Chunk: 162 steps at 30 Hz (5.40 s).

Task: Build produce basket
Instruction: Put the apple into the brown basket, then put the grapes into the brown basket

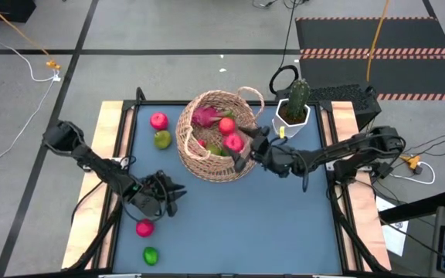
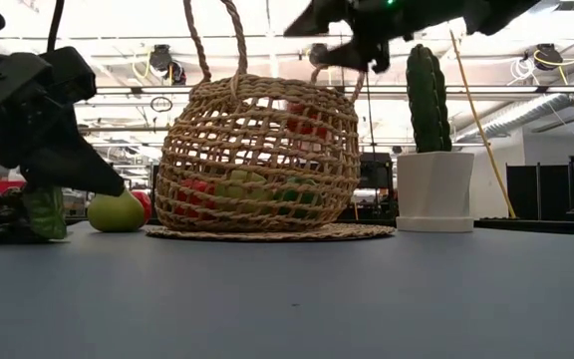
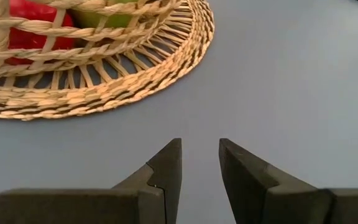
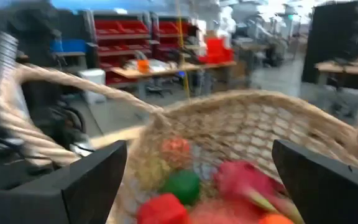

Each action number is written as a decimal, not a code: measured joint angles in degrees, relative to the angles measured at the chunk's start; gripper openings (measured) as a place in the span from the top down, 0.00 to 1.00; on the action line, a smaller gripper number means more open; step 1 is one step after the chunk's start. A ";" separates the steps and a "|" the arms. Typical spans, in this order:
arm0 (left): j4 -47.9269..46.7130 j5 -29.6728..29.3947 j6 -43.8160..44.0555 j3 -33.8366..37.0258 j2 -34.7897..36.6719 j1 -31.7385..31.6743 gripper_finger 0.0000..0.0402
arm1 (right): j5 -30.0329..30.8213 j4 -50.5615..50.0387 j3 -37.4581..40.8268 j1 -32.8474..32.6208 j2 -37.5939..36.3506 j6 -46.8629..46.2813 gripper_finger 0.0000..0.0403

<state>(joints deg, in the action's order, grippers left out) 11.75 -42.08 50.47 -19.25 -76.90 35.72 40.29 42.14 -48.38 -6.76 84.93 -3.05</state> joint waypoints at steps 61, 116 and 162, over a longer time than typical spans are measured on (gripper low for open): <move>18.78 11.99 -8.46 0.00 -9.65 -0.43 0.73 | -26.82 9.82 0.83 -24.97 17.11 -10.14 0.02; -12.18 10.96 -17.81 -16.93 -4.17 11.02 0.73 | -13.68 4.21 -22.21 -19.50 43.47 -14.22 0.02; -35.31 -2.12 7.92 -18.86 4.32 13.55 0.73 | -21.02 -9.07 -37.11 -18.32 43.49 -7.56 0.02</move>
<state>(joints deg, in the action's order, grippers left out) -23.56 -44.20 58.39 -38.11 -72.58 49.27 19.27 33.06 -85.49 -25.08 128.42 -10.61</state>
